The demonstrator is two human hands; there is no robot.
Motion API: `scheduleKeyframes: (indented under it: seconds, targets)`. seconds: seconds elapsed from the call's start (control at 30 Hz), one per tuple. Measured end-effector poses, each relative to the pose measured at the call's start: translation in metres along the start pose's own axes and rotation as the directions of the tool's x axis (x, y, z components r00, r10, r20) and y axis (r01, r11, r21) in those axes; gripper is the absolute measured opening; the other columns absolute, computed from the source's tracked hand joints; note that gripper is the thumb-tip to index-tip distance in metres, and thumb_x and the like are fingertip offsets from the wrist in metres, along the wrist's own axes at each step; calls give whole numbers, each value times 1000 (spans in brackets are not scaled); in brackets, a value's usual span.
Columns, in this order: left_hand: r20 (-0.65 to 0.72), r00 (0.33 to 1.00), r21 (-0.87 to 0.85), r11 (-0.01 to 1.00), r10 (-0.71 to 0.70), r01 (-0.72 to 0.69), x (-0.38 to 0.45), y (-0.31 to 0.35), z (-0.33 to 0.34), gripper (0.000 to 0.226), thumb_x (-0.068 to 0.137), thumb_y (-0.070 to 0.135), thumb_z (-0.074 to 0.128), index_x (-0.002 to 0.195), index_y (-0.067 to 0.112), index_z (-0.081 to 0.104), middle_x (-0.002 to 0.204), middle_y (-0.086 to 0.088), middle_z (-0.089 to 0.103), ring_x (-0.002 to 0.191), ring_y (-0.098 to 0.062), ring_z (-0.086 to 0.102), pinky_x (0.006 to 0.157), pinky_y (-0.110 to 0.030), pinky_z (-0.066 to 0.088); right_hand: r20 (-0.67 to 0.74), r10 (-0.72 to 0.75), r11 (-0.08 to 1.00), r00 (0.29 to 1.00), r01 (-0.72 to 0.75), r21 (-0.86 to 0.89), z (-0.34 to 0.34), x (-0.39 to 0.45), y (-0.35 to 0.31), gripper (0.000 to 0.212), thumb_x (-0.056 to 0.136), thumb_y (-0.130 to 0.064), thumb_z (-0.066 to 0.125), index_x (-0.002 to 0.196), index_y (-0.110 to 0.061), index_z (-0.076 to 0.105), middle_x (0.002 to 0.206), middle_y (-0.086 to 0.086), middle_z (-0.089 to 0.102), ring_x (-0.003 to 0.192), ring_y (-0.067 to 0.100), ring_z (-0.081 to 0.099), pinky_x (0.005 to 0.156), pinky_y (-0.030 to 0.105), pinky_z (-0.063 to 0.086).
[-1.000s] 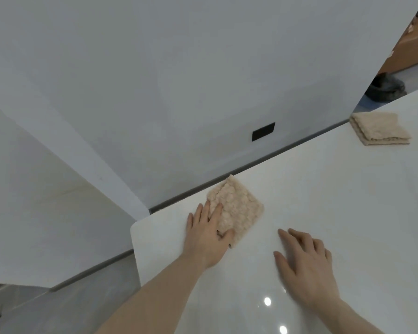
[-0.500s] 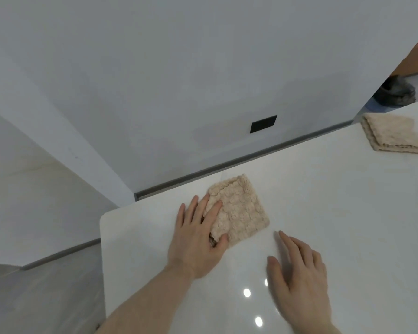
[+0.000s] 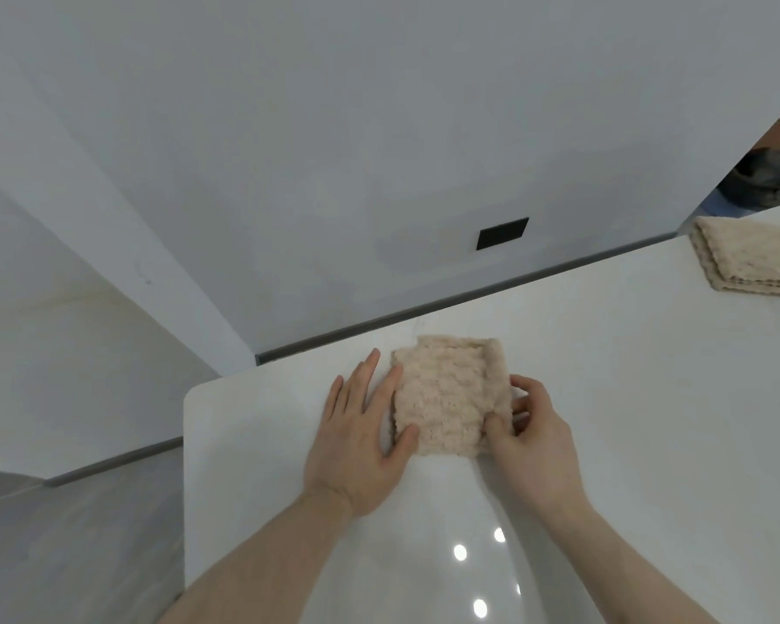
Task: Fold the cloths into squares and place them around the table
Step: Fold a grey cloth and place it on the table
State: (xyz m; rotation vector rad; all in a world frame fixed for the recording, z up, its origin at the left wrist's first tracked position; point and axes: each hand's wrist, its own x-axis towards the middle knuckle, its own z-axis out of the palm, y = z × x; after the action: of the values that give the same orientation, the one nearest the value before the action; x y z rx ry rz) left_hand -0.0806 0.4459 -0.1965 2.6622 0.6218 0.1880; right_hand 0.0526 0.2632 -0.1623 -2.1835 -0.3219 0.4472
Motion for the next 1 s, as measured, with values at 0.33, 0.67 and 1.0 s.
scheduleKeyframes:
  seconds: [0.33, 0.67, 1.0]
  targets:
    - [-3, 1000, 50, 999, -9, 9, 2, -2, 5, 63, 104, 62, 26, 160, 33, 25, 169, 13, 16, 157, -7, 3, 129, -41, 8, -130, -238, 970, 963, 229, -77, 10, -26, 15, 54, 96, -22, 63, 144, -32, 41, 139, -20, 40, 118, 6, 53, 92, 34, 52]
    - [-5, 1000, 64, 998, -7, 7, 2, -3, 5, 56, 106, 59, 28, 156, 35, 37, 166, 14, 27, 157, -9, 6, 128, -42, 10, 43, -445, 827, 895, 428, -364, 29, -1, 16, 70, 85, -13, 44, 152, -31, 41, 167, -10, 13, 149, 22, 25, 119, 40, 26]
    - [17, 1000, 85, 996, -16, 14, 3, -4, 5, 58, 106, 61, 24, 155, 35, 40, 168, 14, 22, 158, -9, 1, 129, -42, 9, 1, -269, 897, 963, 251, -365, 32, -33, 29, 60, 97, -26, 32, 157, -30, 31, 169, -14, 6, 156, 15, 3, 125, 50, 19]
